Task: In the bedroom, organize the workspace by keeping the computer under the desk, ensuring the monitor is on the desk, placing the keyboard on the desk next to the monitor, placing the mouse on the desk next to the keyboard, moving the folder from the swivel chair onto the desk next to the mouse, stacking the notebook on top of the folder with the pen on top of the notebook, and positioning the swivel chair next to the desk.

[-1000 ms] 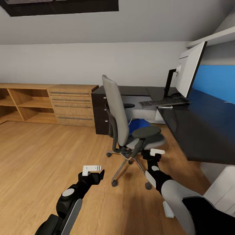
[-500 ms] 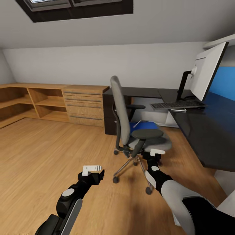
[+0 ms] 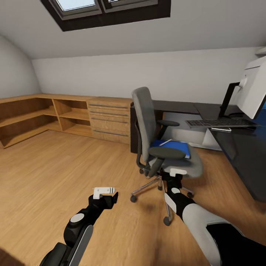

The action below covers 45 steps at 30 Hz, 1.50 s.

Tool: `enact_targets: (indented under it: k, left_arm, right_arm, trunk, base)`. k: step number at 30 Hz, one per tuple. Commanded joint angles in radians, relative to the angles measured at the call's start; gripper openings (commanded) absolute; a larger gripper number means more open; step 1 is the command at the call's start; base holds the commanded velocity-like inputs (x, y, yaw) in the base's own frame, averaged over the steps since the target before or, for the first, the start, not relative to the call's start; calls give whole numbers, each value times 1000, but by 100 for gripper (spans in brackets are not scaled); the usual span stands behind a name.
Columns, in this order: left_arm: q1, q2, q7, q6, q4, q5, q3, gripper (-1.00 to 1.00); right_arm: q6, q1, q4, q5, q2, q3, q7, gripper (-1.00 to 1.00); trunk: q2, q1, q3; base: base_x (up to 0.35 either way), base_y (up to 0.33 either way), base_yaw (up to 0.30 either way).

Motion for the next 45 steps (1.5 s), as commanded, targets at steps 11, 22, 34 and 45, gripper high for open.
enact_targets:
  k: [11, 22, 34, 45]
  left_arm:
    - [-1, 0, 9, 4, 0, 10, -1, 100]
    - [-1, 0, 9, 4, 1, 10, -2, 100]
    - [-1, 0, 9, 4, 1, 10, -2, 100]
    - [-1, 0, 9, 4, 1, 10, -2, 100]
  right_arm:
    - [-3, -1, 0, -6, 0, 8, -3, 100]
    - [-3, -1, 0, -7, 0, 7, -3, 100]
    - [-3, -1, -1, -5, -2, 7, -4, 100]
    - [-3, 0, -1, -5, -3, 5, -4, 100]
  trunk:
    - [0, 0, 7]
    - [0, 0, 15]
    - [0, 0, 20]
    - [0, 0, 31]
  base:
    - [0, 0, 245]
    - [0, 0, 245]
    - [0, 0, -32]
    - [0, 0, -200]
